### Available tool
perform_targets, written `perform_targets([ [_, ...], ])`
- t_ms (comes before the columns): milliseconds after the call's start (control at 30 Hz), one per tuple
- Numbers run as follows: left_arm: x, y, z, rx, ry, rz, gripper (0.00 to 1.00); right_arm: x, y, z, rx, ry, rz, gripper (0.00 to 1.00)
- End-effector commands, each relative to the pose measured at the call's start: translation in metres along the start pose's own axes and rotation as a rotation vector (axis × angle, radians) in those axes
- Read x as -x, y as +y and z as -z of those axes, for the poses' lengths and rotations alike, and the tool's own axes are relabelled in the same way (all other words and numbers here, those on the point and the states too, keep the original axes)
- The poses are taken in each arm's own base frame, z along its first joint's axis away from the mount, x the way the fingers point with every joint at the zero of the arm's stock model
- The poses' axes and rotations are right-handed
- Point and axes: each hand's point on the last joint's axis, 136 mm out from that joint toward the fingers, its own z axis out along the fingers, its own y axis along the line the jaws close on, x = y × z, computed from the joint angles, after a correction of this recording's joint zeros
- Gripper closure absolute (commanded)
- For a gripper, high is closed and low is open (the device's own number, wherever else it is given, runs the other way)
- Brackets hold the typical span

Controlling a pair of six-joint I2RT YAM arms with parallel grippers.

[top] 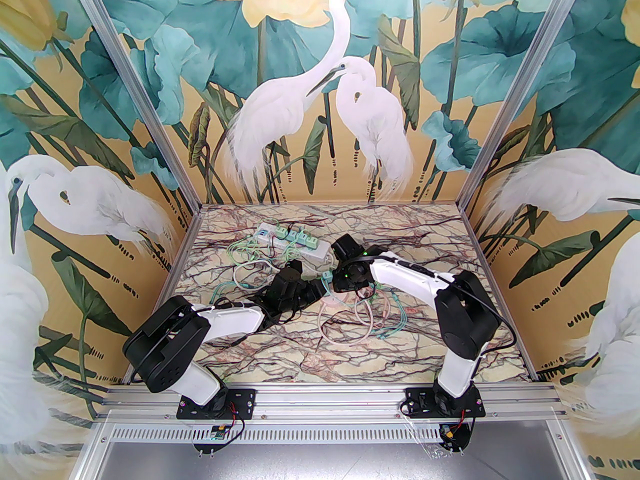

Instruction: Pull the plug off the socket

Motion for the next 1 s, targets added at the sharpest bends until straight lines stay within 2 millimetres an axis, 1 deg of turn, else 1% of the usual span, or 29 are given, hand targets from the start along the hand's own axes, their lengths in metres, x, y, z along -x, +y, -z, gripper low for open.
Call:
perform_targets([
  [0, -0.046, 0.122, 0.012, 0.434, 0.141, 0.035, 0.62, 0.021, 0.042, 0.03, 0.053, -0.084, 0.079, 0.8],
  [67, -0.048, 0.123, 0.011, 0.438, 0.15, 0.033, 0.62, 0.019, 0.048, 0.026, -0.001, -0.073, 0.122, 0.8],
  [100, -0.048, 0.123, 0.01, 0.438, 0.151, 0.031, 0.65, 0.018, 0.051, 0.025, -0.023, -0.069, 0.145, 0.8],
  [167, -0.049, 0.124, 0.009, 0.44, 0.157, 0.034, 0.66, 0.015, 0.056, 0.021, -0.066, -0.06, 0.18, 0.8],
  [233, -0.049, 0.125, 0.009, 0.441, 0.154, 0.04, 0.66, 0.013, 0.061, 0.018, -0.07, -0.049, 0.196, 0.8],
  [333, -0.049, 0.124, 0.011, 0.438, 0.148, 0.039, 0.66, 0.014, 0.056, 0.019, -0.088, -0.062, 0.188, 0.8],
  [500, -0.047, 0.122, 0.013, 0.434, 0.142, 0.034, 0.66, 0.02, 0.044, 0.033, -0.1, -0.103, 0.167, 0.79],
  [633, -0.046, 0.118, 0.014, 0.423, 0.137, 0.033, 0.64, 0.025, 0.027, 0.048, -0.107, -0.15, 0.122, 0.79],
  [767, -0.04, 0.109, 0.018, 0.404, 0.119, 0.021, 0.6, 0.029, 0.001, 0.063, -0.065, -0.208, 0.026, 0.78],
  [900, -0.028, 0.09, 0.026, 0.381, 0.094, -0.013, 0.57, 0.035, -0.027, 0.078, -0.014, -0.276, -0.089, 0.77],
  [967, -0.021, 0.078, 0.03, 0.367, 0.079, -0.033, 0.55, 0.037, -0.044, 0.086, 0.003, -0.316, -0.145, 0.77],
])
